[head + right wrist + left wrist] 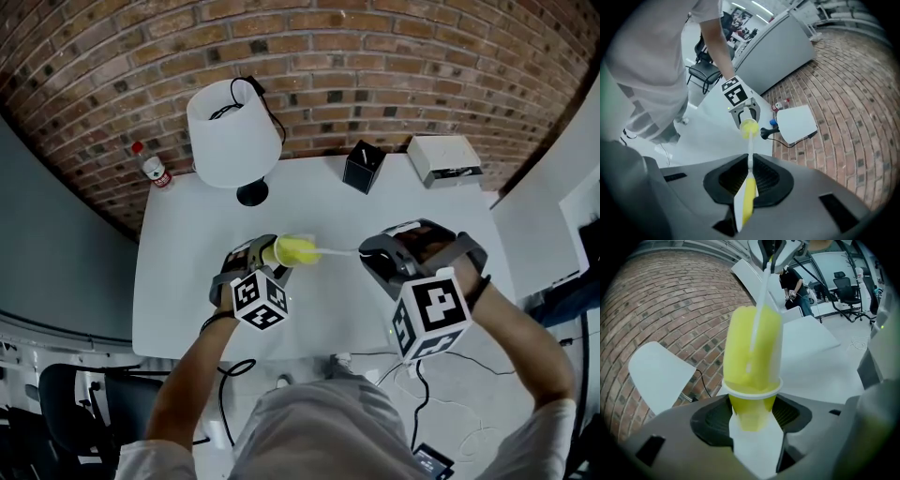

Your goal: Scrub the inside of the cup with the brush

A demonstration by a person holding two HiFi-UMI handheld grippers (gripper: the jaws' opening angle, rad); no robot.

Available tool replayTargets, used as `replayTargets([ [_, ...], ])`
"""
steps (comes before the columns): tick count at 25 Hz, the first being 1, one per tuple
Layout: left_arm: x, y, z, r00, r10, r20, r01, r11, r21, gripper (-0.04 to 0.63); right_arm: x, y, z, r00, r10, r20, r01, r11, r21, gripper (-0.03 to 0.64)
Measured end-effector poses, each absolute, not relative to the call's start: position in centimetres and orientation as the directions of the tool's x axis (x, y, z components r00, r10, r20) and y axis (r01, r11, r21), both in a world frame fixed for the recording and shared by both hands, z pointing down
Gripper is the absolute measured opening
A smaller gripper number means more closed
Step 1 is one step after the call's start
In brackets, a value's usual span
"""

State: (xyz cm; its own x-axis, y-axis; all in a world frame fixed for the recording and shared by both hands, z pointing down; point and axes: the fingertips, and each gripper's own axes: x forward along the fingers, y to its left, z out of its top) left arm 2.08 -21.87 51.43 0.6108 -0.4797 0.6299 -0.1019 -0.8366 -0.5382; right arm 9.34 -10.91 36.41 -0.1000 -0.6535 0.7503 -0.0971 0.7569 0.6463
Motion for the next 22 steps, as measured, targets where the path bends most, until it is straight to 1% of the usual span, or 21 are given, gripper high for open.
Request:
replayTargets([
  [3,2.4,-21.5,51.4,0.619,-0.458,0.638,-0.080,-0.845,-0.529,0.273,9.2,-10.7,36.7,-0.077,-0.671,0.738,-0.004,0.740,0.672,0.029],
  [8,3.1,-20.3,51.4,0.624,-0.438,0.647,-0.019,-0.837,-0.547,0.272,8.9,-10.4,37.6,-0.054,-0.677,0.734,0.105,0.728,0.678,0.029],
  [17,4.3,-19.1,51.2,0.620,-0.439,0.650,0.051,-0.804,-0.593,0.272,7.5,-10.3,38.7,-0.056,-0.664,0.746,0.105,0.739,0.666,0.029],
  [22,4.4,-18.9,51.1,0.611,-0.451,0.650,0.059,-0.793,-0.606,0.272,7.0,-10.7,39.3,-0.057,-0.659,0.750,0.086,0.745,0.661,0.029],
])
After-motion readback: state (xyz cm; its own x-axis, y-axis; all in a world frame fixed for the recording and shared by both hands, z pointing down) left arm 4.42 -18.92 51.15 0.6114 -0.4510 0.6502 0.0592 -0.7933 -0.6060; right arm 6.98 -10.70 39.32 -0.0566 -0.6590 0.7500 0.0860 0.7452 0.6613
